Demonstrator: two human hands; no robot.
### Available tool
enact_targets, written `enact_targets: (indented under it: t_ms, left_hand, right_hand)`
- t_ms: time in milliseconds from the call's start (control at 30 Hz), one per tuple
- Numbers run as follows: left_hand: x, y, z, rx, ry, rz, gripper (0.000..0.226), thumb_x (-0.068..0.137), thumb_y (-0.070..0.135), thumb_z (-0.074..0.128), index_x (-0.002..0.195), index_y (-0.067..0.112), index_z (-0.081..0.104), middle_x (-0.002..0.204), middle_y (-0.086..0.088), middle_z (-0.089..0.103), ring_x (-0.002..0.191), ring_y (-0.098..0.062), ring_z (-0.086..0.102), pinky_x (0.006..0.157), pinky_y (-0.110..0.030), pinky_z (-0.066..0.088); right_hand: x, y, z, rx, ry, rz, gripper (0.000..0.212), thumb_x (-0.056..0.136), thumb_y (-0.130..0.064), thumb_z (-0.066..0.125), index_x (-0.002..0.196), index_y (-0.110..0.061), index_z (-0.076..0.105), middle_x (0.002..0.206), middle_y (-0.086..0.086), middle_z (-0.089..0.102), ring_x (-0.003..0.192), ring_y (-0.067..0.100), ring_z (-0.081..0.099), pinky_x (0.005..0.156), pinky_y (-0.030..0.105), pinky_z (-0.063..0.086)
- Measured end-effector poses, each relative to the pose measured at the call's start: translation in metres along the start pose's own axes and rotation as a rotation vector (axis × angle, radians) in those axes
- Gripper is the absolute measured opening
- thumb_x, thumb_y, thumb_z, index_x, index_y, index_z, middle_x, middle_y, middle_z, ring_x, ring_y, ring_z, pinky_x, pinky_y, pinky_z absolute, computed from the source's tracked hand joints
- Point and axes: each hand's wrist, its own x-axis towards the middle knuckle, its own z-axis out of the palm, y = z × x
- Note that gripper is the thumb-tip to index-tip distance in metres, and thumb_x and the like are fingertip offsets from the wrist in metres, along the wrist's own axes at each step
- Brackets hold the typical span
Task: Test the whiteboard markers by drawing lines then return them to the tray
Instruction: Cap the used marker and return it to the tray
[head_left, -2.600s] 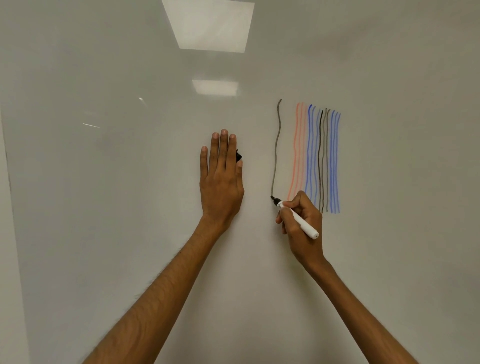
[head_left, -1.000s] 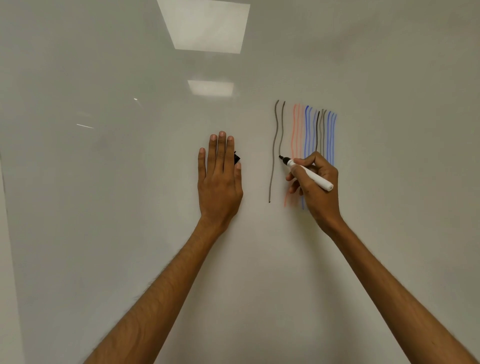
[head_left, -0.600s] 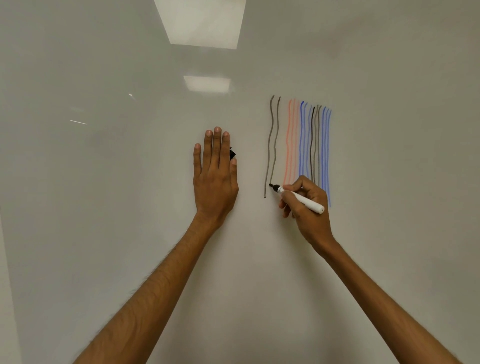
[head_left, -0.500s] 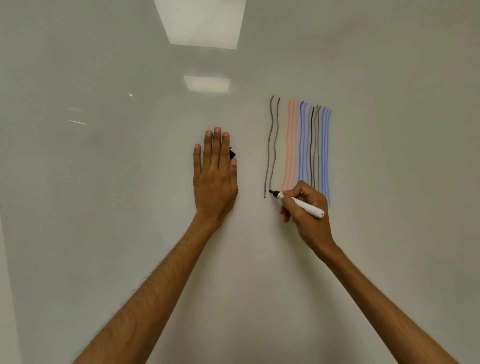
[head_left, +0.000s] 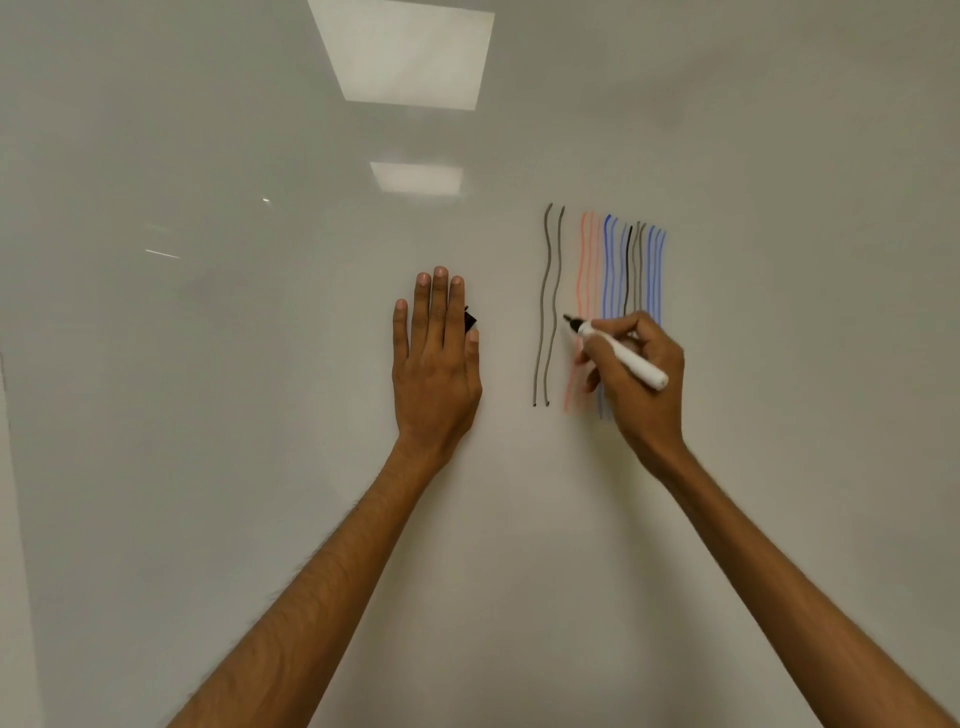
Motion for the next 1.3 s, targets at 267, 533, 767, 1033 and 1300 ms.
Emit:
enact_targets:
  t_ms: [267,533,767,1033,1300]
  left_hand:
    - [0.0,-0.001,0.001,-0.004,-0.002,-0.001,0.052,0.107,0.023,0.03,0.155,0.004,0.022,0.163,-0.012,0.018,0.152,-0.026,0.012,0.125,-0.045,0.009]
    - [-0.001,-0.001,0.0,-0.001,0.001,0.006,0.051,0.107,0.022,0.03,0.155,0.004,0.022,0.163,-0.013,0.017,0.152,-0.026,0.011,0.125,-0.044,0.008]
    - [-0.001,-0.001,0.001,-0.014,0.003,0.01,0.052,0.108,0.021,0.031,0.155,0.004,0.021,0.163,-0.013,0.017,0.152,-0.027,0.012,0.125,-0.045,0.009]
    - [-0.002,-0.002,0.001,-0.027,0.005,0.016,0.051,0.108,0.022,0.028,0.155,0.004,0.02,0.163,-0.014,0.018,0.152,-0.028,0.013,0.124,-0.047,0.011]
    - [-0.003,-0.002,0.002,-0.043,0.023,0.023,0.05,0.108,0.02,0.033,0.154,0.003,0.024,0.162,-0.015,0.022,0.151,-0.029,0.015,0.124,-0.047,0.011]
  right_hand:
    - [0.073,-0.024,0.01,0.074,0.057,-0.079,0.018,0.096,-0.013,0.064,0.101,0.004,0.062,0.086,0.011,0.073,0.065,0.029,0.066,0.053,0.028,0.051]
    - [0.089,-0.021,0.02,0.05,0.021,-0.083,0.02,0.096,-0.016,0.064,0.103,0.003,0.062,0.086,0.011,0.072,0.067,0.032,0.068,0.055,0.034,0.055]
    - [0.067,-0.018,0.014,0.057,0.004,-0.046,0.012,0.096,-0.01,0.063,0.094,0.002,0.061,0.083,0.011,0.071,0.064,0.03,0.067,0.05,0.026,0.051]
    - [0.031,-0.011,0.006,0.042,0.001,0.01,0.01,0.096,-0.007,0.063,0.088,0.0,0.06,0.082,0.019,0.07,0.059,0.024,0.066,0.048,0.017,0.046]
    - [-0.001,0.002,-0.002,0.032,-0.036,0.066,0.014,0.095,-0.006,0.063,0.087,0.005,0.06,0.079,0.015,0.07,0.06,0.025,0.068,0.051,0.025,0.051]
